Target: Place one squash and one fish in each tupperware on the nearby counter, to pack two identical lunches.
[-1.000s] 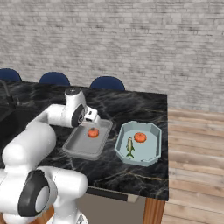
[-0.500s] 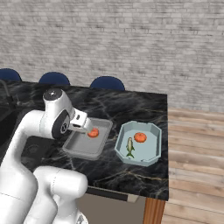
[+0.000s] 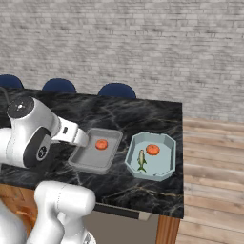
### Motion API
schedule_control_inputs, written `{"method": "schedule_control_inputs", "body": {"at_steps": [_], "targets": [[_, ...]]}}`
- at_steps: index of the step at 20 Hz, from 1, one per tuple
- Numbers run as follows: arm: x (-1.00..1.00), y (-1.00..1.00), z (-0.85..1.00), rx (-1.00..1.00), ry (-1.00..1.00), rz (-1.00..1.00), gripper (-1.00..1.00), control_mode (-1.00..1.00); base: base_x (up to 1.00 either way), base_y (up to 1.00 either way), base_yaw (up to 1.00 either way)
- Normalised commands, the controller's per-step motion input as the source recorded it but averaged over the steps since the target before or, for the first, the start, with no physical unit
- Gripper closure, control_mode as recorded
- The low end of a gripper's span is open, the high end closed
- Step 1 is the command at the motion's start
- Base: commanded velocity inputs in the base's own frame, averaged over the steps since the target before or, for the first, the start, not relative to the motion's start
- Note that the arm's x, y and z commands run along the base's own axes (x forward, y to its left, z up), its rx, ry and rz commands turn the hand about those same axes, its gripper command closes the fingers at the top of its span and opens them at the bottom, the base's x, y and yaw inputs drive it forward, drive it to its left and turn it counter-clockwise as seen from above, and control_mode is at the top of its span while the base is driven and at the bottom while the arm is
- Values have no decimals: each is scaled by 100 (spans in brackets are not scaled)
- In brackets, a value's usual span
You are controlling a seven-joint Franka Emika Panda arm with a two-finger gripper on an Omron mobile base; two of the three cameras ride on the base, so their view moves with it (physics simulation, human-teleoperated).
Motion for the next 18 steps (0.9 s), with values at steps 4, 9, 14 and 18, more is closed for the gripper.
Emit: {"method": "schedule_control_inputs", "body": {"at_steps": [4,9,14,18], "targets": [[0,0,0,0,0,0,-100,100,-62,-41,-6],[0,0,0,0,0,0,-100,100,-93,-62,-4],[0,0,0,0,0,0,-100,100,-16,-98,-13],[0,0,0,0,0,0,-100,100,0,-100,-12]]}}
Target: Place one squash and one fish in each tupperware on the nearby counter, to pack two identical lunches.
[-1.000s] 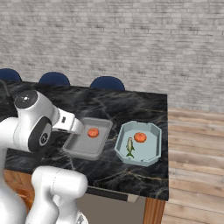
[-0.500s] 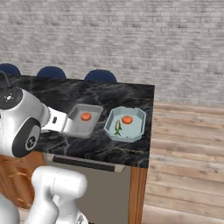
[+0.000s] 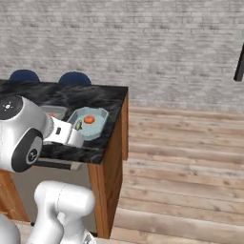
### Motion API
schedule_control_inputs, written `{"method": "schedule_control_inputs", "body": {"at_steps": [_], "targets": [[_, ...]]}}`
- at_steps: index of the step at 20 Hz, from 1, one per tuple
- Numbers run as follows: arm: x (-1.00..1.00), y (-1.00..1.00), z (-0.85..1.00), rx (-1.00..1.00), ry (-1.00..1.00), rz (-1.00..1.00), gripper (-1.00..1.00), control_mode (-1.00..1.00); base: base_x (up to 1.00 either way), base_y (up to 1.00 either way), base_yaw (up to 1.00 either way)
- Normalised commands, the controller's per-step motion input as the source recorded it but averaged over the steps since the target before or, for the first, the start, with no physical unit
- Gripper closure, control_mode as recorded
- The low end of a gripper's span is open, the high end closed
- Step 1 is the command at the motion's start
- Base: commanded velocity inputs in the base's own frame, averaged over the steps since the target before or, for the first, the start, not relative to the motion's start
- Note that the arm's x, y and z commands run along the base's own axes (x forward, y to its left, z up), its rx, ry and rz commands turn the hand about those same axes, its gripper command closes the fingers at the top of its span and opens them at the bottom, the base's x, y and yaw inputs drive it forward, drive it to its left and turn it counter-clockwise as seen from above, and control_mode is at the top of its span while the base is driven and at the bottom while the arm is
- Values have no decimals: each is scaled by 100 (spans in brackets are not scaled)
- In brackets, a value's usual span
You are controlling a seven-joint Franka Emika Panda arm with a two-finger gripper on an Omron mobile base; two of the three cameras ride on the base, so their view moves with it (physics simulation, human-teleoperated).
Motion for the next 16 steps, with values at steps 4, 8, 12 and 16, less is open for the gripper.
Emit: {"method": "schedule_control_inputs", "body": {"at_steps": [4,8,12,16], "targets": [[0,0,0,0,0,0,-100,100,0,-96,-11],[0,0,0,0,0,0,-100,100,0,-84,-5],[0,0,0,0,0,0,-100,100,0,-81,-3],[0,0,0,0,0,0,-100,100,4,-75,-3]]}}
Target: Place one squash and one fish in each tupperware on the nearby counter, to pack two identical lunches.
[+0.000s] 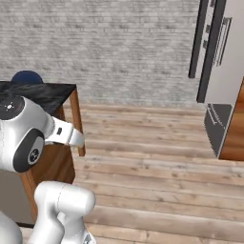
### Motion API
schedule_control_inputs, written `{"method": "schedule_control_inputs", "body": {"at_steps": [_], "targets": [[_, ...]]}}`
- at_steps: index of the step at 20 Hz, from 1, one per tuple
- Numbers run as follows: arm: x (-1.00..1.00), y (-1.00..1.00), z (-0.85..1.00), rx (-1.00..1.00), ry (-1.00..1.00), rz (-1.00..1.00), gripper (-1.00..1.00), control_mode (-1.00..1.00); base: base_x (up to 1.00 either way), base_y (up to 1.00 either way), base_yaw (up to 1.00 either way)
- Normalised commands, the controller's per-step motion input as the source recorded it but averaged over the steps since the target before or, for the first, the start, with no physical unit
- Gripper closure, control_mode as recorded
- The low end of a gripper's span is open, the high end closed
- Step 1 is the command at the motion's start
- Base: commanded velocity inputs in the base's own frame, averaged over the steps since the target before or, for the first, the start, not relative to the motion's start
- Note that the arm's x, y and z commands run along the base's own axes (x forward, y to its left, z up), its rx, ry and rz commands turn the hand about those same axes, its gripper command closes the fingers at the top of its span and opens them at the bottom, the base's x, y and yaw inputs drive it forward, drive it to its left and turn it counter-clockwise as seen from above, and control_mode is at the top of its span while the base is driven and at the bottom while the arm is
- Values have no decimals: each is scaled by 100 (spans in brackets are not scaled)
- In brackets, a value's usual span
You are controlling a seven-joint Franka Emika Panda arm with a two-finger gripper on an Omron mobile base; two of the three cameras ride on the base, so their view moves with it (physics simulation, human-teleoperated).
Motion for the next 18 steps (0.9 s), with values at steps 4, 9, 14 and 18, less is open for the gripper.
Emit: {"method": "schedule_control_inputs", "body": {"at_steps": [4,9,14,18], "targets": [[0,0,0,0,0,0,-100,100,17,-46,0],[0,0,0,0,0,0,-100,100,25,-2,0],[0,0,0,0,0,0,-100,100,99,-16,0],[0,0,0,0,0,0,-100,100,100,-34,0]]}}
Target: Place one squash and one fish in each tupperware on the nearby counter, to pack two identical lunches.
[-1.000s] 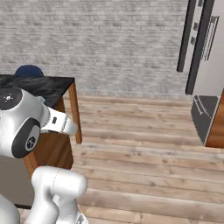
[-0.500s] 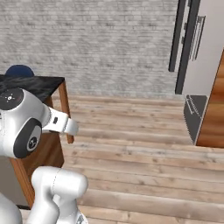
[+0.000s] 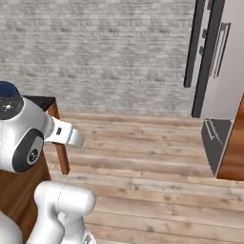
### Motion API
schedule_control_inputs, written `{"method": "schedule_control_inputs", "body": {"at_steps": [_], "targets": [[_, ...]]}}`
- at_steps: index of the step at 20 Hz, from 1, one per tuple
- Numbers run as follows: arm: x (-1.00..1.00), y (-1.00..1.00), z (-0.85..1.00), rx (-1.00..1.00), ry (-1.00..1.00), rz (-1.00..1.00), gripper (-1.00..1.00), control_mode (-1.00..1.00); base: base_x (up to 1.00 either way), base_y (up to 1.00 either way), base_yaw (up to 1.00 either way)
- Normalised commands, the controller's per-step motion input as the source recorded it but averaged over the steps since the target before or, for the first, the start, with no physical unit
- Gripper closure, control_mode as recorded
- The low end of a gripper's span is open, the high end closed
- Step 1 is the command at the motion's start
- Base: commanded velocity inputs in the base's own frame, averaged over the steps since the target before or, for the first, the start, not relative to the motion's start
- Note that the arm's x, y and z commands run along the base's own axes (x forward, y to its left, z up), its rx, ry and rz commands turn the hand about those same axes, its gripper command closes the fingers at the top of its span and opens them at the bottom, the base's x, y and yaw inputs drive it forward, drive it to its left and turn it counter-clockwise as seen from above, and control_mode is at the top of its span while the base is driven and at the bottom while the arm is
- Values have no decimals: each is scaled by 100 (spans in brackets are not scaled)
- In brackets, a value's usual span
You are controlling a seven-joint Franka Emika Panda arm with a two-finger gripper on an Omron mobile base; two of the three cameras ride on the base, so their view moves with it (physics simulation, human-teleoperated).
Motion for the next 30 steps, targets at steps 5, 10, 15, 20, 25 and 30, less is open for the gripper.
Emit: {"method": "schedule_control_inputs", "body": {"at_steps": [5,10,15,20,25,30], "targets": [[0,0,0,0,0,0,-100,100,100,-51,-6],[0,0,0,0,0,0,-100,100,100,-28,-15],[0,0,0,0,0,0,-100,100,100,2,-25],[0,0,0,0,0,0,-100,100,100,10,-33],[0,0,0,0,0,0,-100,100,87,27,-35],[0,0,0,0,0,0,-100,100,59,23,-35]]}}
